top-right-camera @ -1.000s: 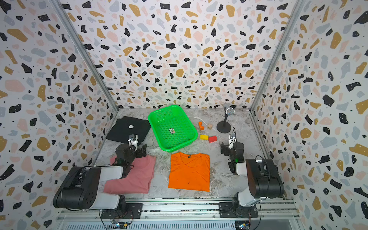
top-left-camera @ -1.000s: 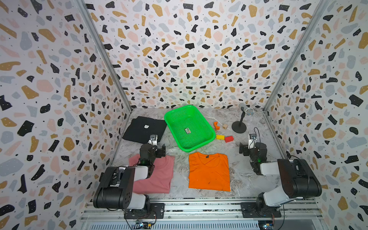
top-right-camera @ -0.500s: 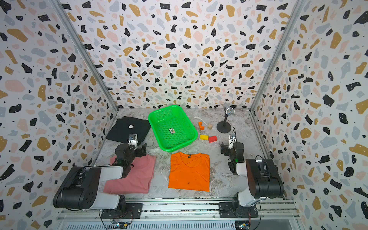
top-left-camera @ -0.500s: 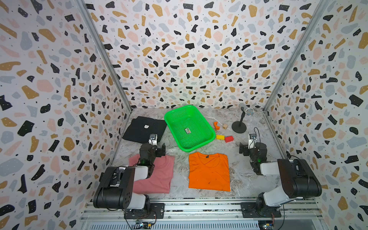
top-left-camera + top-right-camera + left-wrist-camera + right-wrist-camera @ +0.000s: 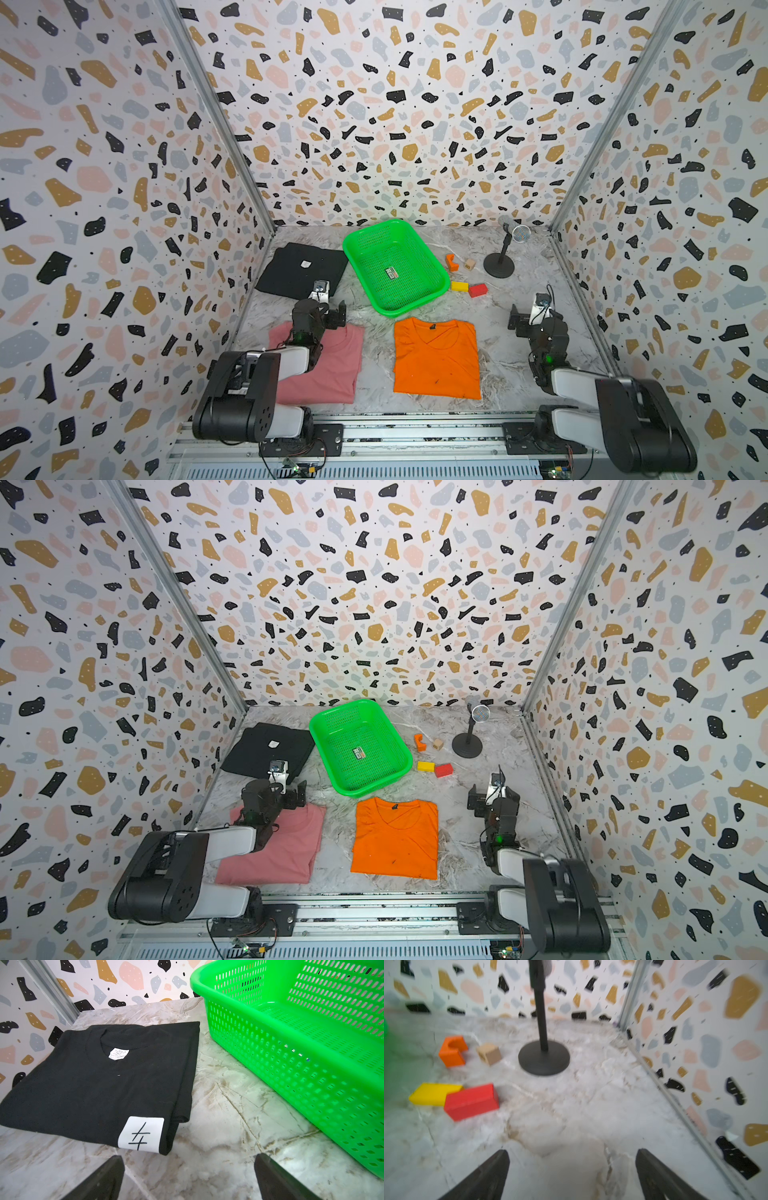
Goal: Put the folded t-shirts into the basket
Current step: Adjust the bin at the center of the board.
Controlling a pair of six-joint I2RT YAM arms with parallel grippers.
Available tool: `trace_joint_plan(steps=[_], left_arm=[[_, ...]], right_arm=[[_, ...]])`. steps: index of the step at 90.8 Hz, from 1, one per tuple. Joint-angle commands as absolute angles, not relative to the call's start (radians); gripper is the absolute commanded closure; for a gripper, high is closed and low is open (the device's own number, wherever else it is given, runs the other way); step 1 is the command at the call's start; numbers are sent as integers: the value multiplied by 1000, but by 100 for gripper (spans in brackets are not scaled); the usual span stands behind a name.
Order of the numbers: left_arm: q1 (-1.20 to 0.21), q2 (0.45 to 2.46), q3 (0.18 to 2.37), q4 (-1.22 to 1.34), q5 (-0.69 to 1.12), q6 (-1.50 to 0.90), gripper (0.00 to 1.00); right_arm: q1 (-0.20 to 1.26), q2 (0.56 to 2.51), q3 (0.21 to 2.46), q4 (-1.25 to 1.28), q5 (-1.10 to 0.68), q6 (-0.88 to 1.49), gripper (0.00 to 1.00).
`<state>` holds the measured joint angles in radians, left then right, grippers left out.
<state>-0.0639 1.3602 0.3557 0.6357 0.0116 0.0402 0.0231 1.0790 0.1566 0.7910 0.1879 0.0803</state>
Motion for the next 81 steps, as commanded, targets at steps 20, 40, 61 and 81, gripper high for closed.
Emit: trace_joint_plan(steps=[20,40,61,81], left_arm=[[-43,1214,733,-72,292,223,0],[-44,1254,1025,-614,580,409,0],[-43,1313,1194,-745,631,365,0],[-43,1417,1270,-758,636,273,0]], right_arm=[[28,845,633,-311,350,692,0],[20,838,670,-395,223,853,0],[135,974,771,-610,49,842,0],[415,1116,859,-622,2,641,6]])
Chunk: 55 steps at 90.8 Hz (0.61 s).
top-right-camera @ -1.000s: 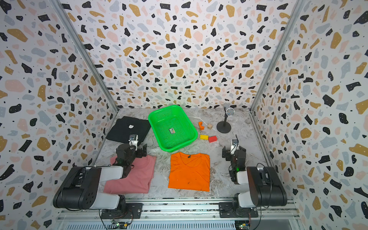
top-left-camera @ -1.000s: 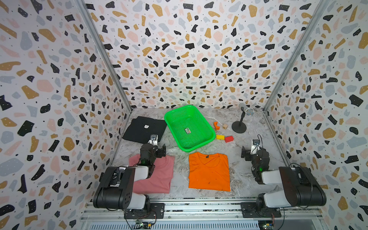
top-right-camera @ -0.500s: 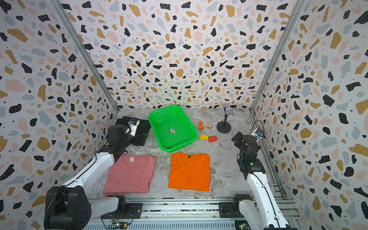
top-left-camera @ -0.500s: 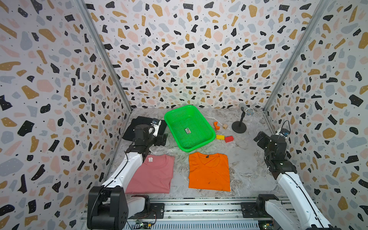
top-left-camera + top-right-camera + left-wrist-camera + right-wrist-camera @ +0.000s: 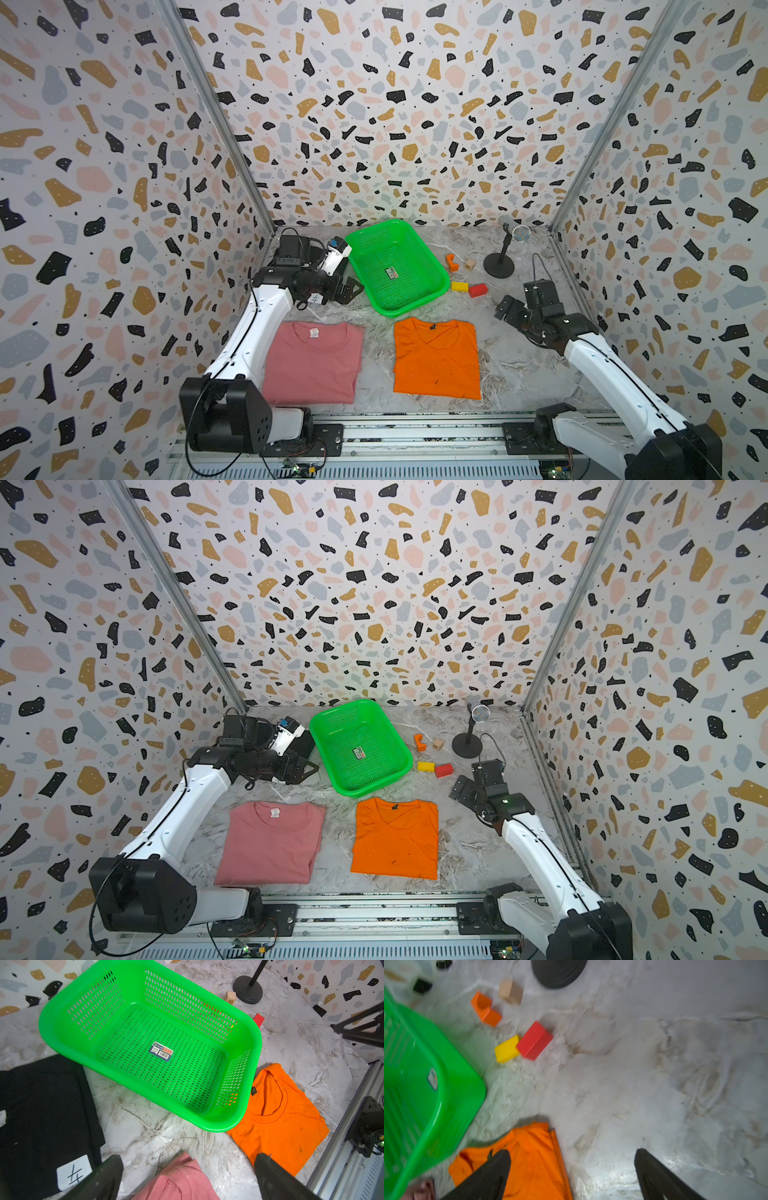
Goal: Put the folded t-shirts into the basket
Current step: Adjust the bin at the center of the board.
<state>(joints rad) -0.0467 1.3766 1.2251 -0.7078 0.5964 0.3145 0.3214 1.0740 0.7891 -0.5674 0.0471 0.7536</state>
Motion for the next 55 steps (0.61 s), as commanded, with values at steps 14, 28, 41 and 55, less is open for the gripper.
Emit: trace_joint_plan(steps=[14,28,41,55], left_arm=[[-40,1433,1263,-758,606,258,0],[-36,1422,1248,-758,587,276,0],[-32,1408,1218,-748,566,302,0],[-32,1414,1211,-748,572,316,0]], right_arm=[[503,1219,957,-575,43,665,10],[564,1362,1119,-639,146,815,13],[593,1490,1260,-783,165,1064,16],[655,1585,1329,-748,164,1211,17]])
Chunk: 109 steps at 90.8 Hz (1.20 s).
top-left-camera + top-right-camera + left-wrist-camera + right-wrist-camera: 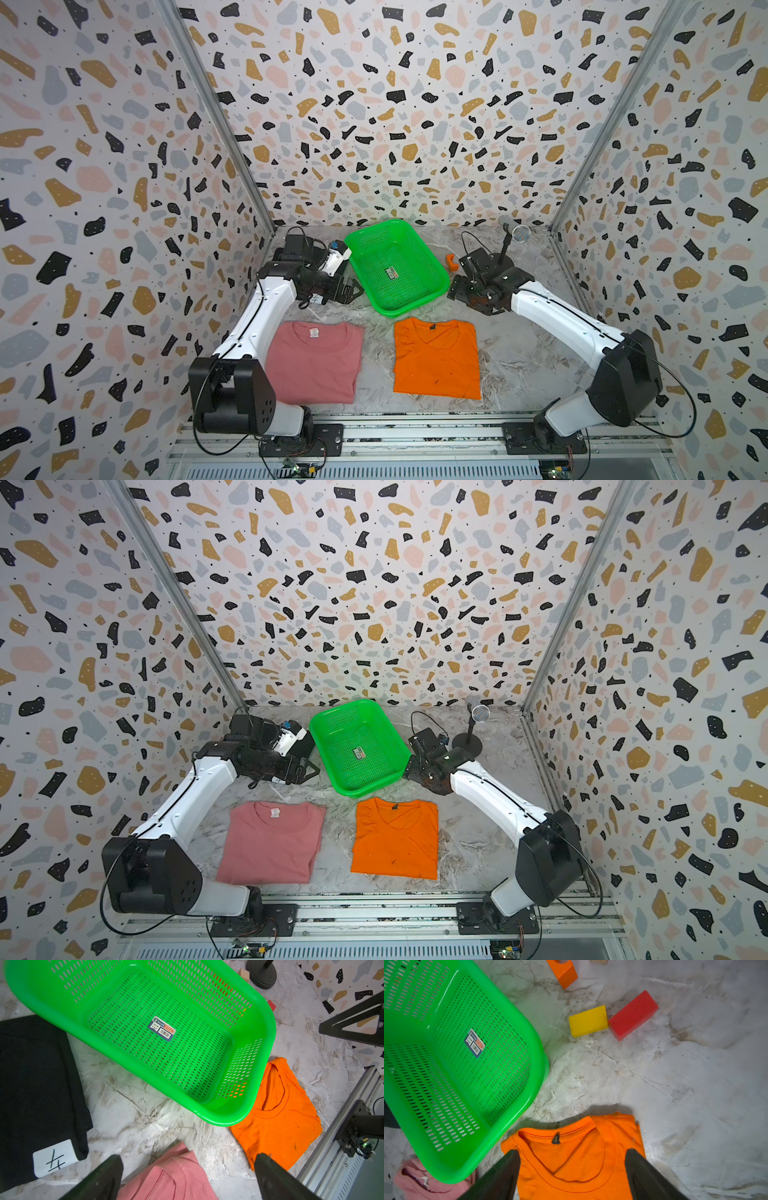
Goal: Put the folded t-shirts into the basket
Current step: Adjust the bin at the center of the board.
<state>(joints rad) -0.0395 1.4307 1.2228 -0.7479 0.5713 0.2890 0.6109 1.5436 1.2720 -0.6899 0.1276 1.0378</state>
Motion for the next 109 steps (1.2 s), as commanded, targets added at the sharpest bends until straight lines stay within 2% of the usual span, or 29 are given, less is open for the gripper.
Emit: trace_joint_plan(steps=[1,17,35,53,90,100,109], left_arm=[[-32,1416,1210,-748,573,317,0],[-32,1432,1207,-770,605,337,0],[-32,1437,1197,-784,605,349,0],[-32,1451,1198,-789,594,349,0],[-32,1468,1203,-794,596,337,0],[-32,1471,1199,-788,592,339,0],[-32,1477,1202,-792,593,334,0]], right_arm=[[657,1593,1345,-750,167,1215,18],[666,1800,1595,-918,129,1266,25],[676,1915,1707,-955,130,1253,28],[676,1964,1713,-963,110,1259,30],[650,2080,1832,-963,135,1132,60],[639,2095,1848,-965,149,1096,66],[624,2107,1861,-965,170,1057,66]])
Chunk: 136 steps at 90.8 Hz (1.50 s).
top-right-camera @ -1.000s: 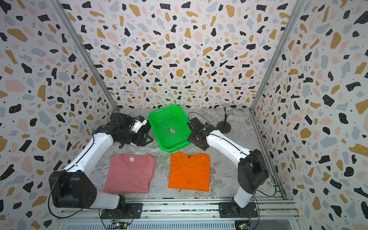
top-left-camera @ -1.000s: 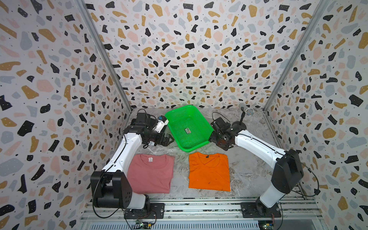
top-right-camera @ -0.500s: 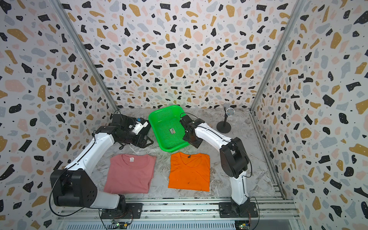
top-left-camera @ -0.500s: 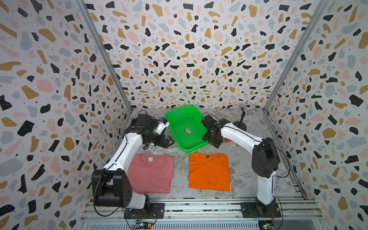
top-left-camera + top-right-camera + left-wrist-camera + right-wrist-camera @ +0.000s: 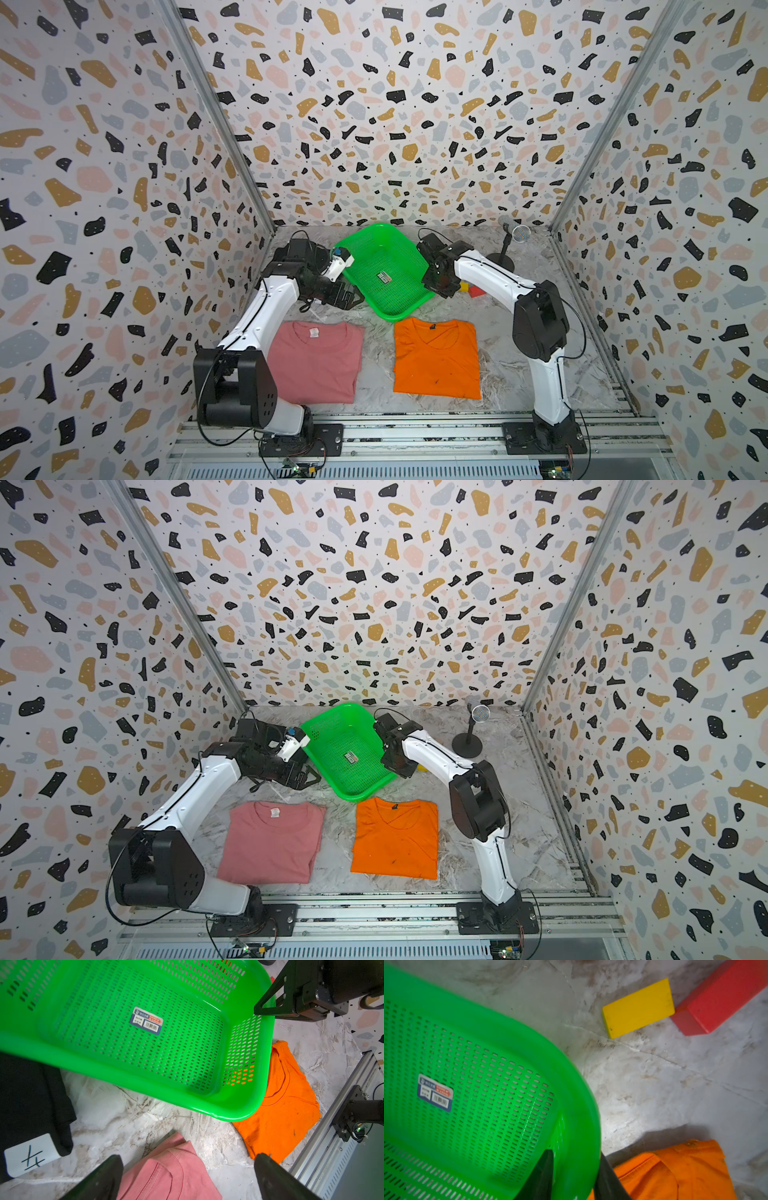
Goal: Put the folded t-shirts into the basket
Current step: Adjust the bin at the center of the board.
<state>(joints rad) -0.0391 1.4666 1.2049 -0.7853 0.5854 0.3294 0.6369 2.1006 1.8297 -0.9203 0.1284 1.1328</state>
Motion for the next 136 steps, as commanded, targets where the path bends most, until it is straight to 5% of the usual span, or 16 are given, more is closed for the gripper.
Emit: trace_joint_plan(steps=[1,54,109,128,136], left_arm=[[-32,1478,1201,-792,592,334,0],[-32,1488,1202,-798,586,353,0],[-32,1477,1225,-846,546,392,0],[-32,1478,1236,-847,506,393,0],[-31,1486,1246,-827,455,367,0]], right_arm=[[623,2108,1864,-966,175,1054,66],[538,2249,2116,-991,324,632,73],[475,2465,2440,-914,265,137,77],[466,2444,2477,-874,233,83,44],[466,2401,2474,-888,205,119,41]])
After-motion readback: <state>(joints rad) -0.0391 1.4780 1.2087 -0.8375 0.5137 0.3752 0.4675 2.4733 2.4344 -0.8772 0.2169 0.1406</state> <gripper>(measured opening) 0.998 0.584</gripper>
